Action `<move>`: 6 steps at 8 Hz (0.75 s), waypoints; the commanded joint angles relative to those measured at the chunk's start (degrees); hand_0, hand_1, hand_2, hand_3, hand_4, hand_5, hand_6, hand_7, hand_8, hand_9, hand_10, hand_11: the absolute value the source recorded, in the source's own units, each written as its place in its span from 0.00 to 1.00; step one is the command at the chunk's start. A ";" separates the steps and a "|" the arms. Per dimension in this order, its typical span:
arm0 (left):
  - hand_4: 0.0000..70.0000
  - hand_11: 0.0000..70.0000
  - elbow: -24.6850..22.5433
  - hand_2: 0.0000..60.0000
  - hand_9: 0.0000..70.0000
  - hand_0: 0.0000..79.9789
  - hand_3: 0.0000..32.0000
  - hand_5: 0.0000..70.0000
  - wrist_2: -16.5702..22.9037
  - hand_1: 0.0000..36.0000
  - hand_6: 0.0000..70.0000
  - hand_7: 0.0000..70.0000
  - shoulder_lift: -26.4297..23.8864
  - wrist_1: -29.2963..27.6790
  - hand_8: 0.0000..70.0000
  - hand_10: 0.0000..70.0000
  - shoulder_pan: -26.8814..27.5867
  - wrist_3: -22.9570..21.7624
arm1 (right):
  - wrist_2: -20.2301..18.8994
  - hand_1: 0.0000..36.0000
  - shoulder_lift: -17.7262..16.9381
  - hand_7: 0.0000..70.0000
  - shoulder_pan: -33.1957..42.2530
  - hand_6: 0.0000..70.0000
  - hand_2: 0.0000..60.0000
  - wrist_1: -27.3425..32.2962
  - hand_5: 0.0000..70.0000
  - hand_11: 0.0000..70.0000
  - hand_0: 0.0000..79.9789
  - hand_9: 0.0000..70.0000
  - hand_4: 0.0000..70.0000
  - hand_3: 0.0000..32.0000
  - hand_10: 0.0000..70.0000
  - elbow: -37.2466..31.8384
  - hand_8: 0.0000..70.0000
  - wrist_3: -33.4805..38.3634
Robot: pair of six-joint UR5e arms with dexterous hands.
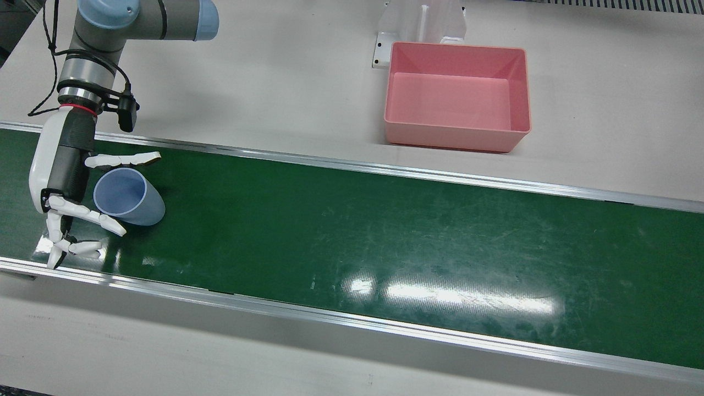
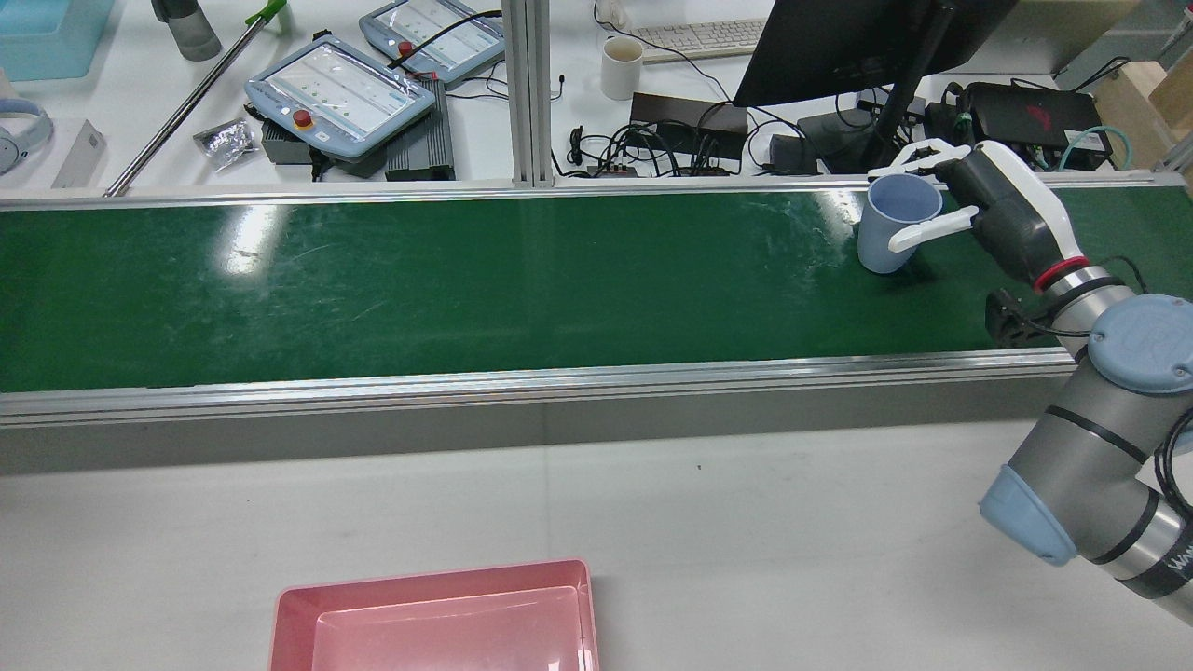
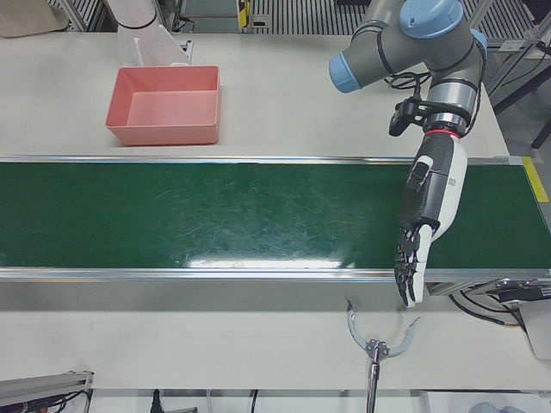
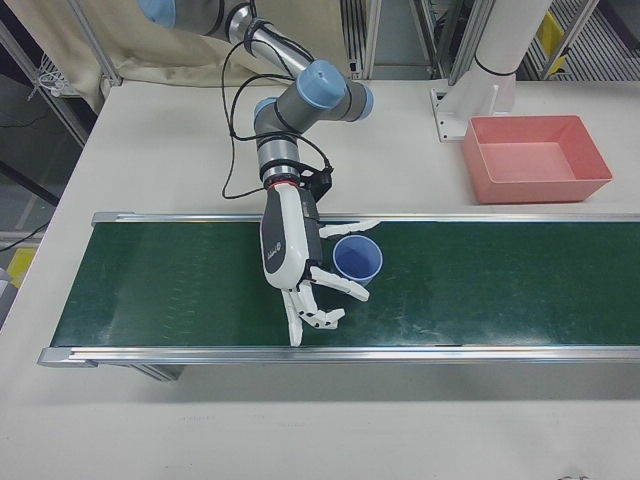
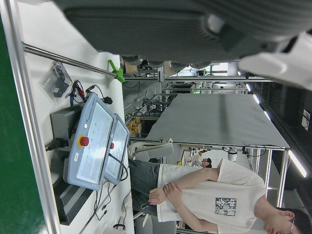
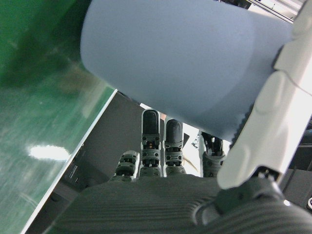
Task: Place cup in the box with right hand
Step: 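Close the right hand around the light blue cup on the belt, then lift the cup with the right hand and carry it toward the pink box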
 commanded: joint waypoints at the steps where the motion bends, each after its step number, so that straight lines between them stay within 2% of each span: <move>1: 0.00 0.00 0.00 0.00 0.00 0.00 0.00 0.00 0.00 0.00 0.00 0.00 0.00 0.00 0.00 0.00 0.00 0.00 | 0.26 0.23 -0.07 1.00 0.69 0.26 0.33 -0.03 0.01 0.15 0.62 0.60 1.00 0.00 0.12 0.83 0.29 -0.40; 2: 0.00 0.00 0.00 0.00 0.00 0.00 0.00 0.00 0.00 0.00 0.00 0.00 0.00 0.00 0.00 0.00 0.00 0.00 | 0.35 0.22 -0.16 1.00 1.48 0.28 0.34 -0.03 0.00 0.16 0.60 0.63 1.00 0.00 0.13 2.93 0.31 -0.48; 4: 0.00 0.00 0.00 0.00 0.00 0.00 0.00 0.00 0.00 0.00 0.00 0.00 0.00 0.00 0.00 0.00 0.00 0.00 | 0.26 0.27 -1.65 1.00 2.88 0.27 0.38 -0.47 0.01 0.18 0.61 0.64 1.00 0.00 0.14 9.86 0.33 -0.92; 6: 0.00 0.00 0.00 0.00 0.00 0.00 0.00 0.00 0.00 0.00 0.00 0.00 0.00 0.00 0.00 0.00 0.00 0.00 | 0.35 0.32 -1.13 1.00 0.71 0.27 0.47 -5.81 0.01 0.16 0.61 0.63 1.00 0.00 0.12 17.50 0.32 -1.01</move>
